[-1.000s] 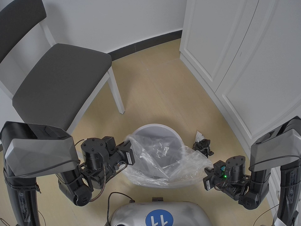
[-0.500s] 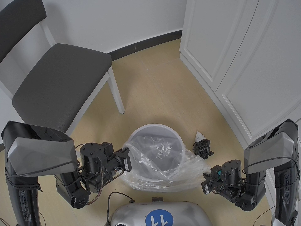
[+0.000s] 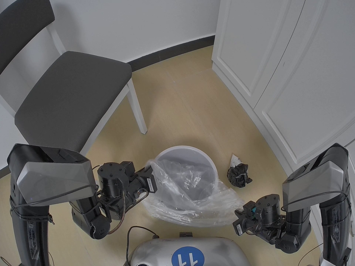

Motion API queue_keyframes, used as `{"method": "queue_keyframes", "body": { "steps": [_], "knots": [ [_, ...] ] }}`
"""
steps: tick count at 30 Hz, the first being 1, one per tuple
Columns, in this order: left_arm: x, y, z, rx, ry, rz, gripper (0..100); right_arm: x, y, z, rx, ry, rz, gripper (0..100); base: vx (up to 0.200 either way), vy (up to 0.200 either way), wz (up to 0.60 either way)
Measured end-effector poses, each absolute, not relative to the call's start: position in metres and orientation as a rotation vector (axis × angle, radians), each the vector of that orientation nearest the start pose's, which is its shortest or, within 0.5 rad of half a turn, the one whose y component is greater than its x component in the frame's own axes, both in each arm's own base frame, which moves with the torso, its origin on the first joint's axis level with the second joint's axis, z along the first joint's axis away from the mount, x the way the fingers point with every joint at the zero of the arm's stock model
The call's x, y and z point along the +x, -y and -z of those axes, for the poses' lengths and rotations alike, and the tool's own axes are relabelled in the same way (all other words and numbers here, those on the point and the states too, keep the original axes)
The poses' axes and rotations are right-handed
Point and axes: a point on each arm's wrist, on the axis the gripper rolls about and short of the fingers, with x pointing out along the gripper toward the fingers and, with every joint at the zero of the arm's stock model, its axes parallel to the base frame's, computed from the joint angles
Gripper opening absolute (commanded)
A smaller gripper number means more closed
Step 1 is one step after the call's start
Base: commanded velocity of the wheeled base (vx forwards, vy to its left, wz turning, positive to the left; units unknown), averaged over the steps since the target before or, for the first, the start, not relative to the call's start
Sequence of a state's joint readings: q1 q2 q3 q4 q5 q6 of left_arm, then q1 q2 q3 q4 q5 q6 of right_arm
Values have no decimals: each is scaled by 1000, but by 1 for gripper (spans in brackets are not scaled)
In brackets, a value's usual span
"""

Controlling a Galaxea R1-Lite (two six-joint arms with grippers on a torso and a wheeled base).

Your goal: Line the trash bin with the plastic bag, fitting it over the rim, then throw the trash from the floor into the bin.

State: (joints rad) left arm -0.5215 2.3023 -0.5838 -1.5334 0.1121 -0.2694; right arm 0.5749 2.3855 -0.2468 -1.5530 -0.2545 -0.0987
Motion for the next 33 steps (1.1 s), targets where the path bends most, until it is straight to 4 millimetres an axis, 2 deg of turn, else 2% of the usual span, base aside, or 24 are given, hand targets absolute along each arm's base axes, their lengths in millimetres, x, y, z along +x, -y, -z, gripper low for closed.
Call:
{"method": "queue_keyframes", "body": {
  "steps": [7,21,22,33],
  "knots": [
    [319,180,-37,-314,-147,334,0,243,-150,38,-302,-483,-269,0,0,0,0],
    [315,180,-35,-302,-162,337,0,237,-153,50,-326,-521,-281,0,0,0,0],
    [314,180,-35,-300,-165,339,0,236,-152,50,-329,-526,-284,100,0,0,0],
    [307,180,-38,-296,-171,349,0,218,-144,33,-298,-549,-404,100,0,0,0]
  ]
}}
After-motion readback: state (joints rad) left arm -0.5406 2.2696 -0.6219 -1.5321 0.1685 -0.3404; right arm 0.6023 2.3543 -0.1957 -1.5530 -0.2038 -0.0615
